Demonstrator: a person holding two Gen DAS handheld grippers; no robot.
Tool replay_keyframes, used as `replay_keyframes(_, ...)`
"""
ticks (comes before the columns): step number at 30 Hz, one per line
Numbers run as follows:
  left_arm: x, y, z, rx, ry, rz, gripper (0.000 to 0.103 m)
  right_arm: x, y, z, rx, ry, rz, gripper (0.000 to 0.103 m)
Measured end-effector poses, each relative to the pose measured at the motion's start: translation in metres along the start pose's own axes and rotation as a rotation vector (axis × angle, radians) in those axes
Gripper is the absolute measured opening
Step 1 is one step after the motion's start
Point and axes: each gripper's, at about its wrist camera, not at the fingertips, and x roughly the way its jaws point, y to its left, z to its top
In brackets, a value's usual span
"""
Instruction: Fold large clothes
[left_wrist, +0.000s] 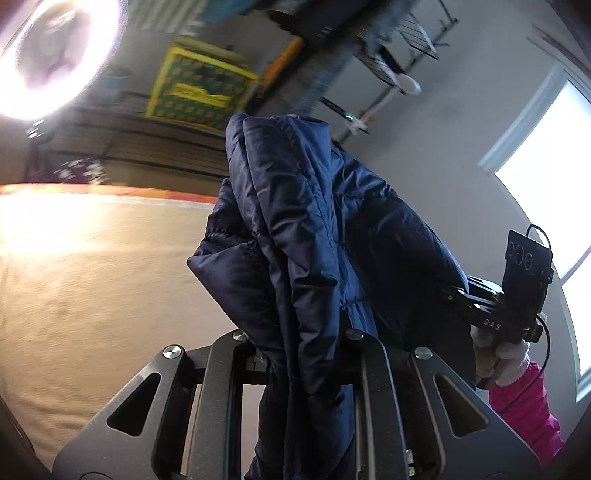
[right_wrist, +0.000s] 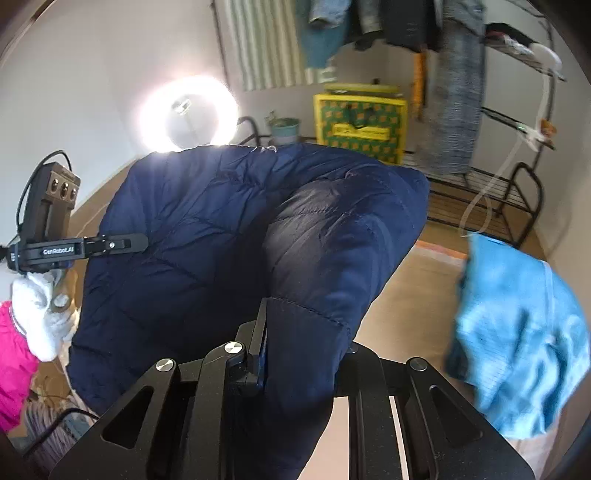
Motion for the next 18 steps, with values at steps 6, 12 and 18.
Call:
replay_keyframes(6,0.056,-0.074,0.016,0.046,0.008,-0.062,0.015,-0.053,-0.060,-0.014,0.004,-0.040,-0.085,0.016)
replay_keyframes(12,0.132,-0.141,0.031,0.117,0.032,-0.095,0.015,-0.083,-0.127,-0.018,-0.007,-0.053,-0.221,0.016)
replay_keyframes(18,0.219,-0.186,0.053,0.121,0.025,-0.129,0.015,-0.099,-0.195,-0.007,-0.008,-0.056,-0.371,0.016)
